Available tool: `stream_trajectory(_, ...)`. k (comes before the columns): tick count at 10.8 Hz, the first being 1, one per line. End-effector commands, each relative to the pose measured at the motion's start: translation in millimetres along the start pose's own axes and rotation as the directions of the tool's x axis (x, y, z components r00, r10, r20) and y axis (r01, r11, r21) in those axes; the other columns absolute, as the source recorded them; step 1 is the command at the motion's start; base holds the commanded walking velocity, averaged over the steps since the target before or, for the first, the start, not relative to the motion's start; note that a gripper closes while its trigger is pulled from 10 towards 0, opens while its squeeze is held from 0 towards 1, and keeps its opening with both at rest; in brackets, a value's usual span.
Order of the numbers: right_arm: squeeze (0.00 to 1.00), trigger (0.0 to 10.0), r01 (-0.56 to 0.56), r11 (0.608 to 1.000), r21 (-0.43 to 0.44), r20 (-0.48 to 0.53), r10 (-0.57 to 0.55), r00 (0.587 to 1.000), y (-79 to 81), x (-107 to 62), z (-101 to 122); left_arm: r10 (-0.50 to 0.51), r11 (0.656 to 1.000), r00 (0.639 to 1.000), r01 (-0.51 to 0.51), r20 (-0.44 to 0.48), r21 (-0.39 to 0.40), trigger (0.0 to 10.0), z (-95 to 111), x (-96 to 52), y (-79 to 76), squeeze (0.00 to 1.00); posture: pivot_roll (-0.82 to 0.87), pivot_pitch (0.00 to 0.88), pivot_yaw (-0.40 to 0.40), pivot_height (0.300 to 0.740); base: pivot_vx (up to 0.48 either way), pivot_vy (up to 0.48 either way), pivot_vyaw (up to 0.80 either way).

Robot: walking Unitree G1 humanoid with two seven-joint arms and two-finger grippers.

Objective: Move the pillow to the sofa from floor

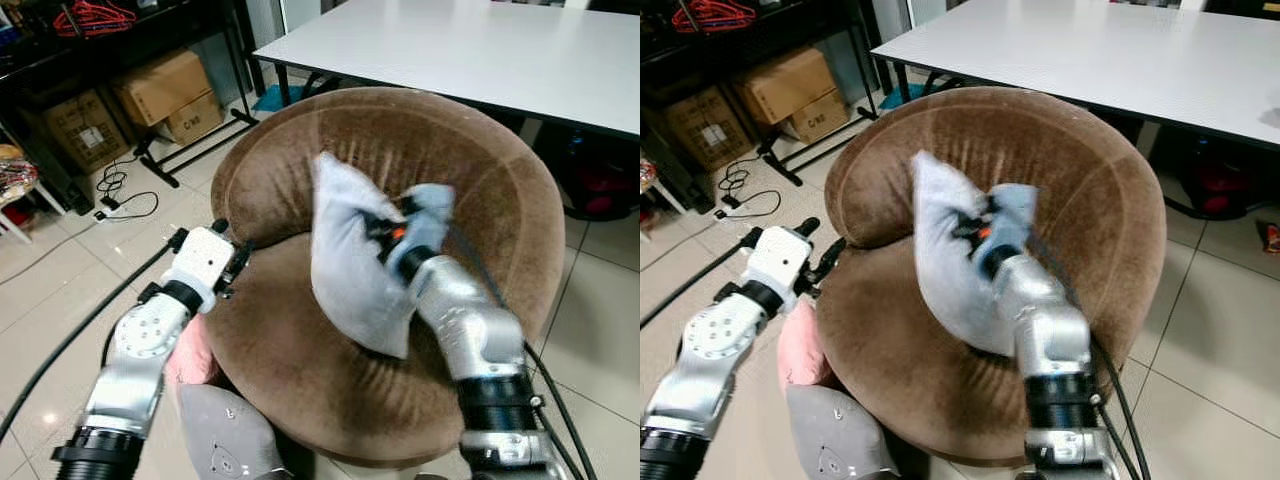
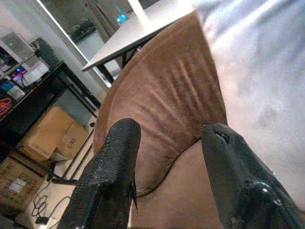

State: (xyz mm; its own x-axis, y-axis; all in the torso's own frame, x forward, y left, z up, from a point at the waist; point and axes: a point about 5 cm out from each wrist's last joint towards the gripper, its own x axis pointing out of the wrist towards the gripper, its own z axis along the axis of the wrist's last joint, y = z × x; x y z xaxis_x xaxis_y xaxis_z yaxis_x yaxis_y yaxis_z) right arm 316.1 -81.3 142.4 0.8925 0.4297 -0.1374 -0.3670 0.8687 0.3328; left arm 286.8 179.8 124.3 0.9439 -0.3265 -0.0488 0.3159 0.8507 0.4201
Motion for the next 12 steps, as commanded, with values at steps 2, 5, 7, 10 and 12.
stream_trajectory(2,0.0,10.0,-0.058,0.998,-0.007,0.124,0.058,0.991,16.6,-1.8,24,0.034,0.999,0.999,-0.034,-0.004,0.017,10.0,3,-1.0,2.9,0.0,-0.1,0.0,0.135,0.74,0.0,-0.289,0.0)
stream_trajectory(5,0.0,10.0,-0.087,0.995,-0.055,0.136,0.093,0.986,18.3,-4.7,25,0.051,0.999,0.999,-0.051,-0.006,0.021,10.0,2,-1.5,3.3,0.0,-0.1,0.0,0.132,0.74,0.0,-0.378,0.0)
stream_trajectory(7,0.0,10.0,-0.099,0.993,-0.067,0.136,0.108,0.985,20.8,-6.5,24,0.066,0.998,0.998,-0.066,-0.006,0.024,10.0,2,-2.8,5.6,0.0,-0.09,0.0,0.128,0.74,0.0,-0.388,0.0)
stream_trajectory(10,0.0,10.0,-0.098,0.991,-0.095,0.145,0.111,0.983,23.2,-7.0,24,0.091,0.996,0.996,-0.091,0.018,-0.026,10.0,6,-1.4,6.8,0.0,-0.09,0.0,0.131,0.74,0.0,-0.259,0.0)
stream_trajectory(12,0.0,10.0,-0.104,0.989,-0.109,0.138,0.119,0.983,25.2,-7.1,23,0.086,0.995,0.996,-0.085,0.024,-0.046,10.0,7,-1.3,8.2,0.0,-0.09,0.0,0.131,0.74,0.0,0.0,0.0)
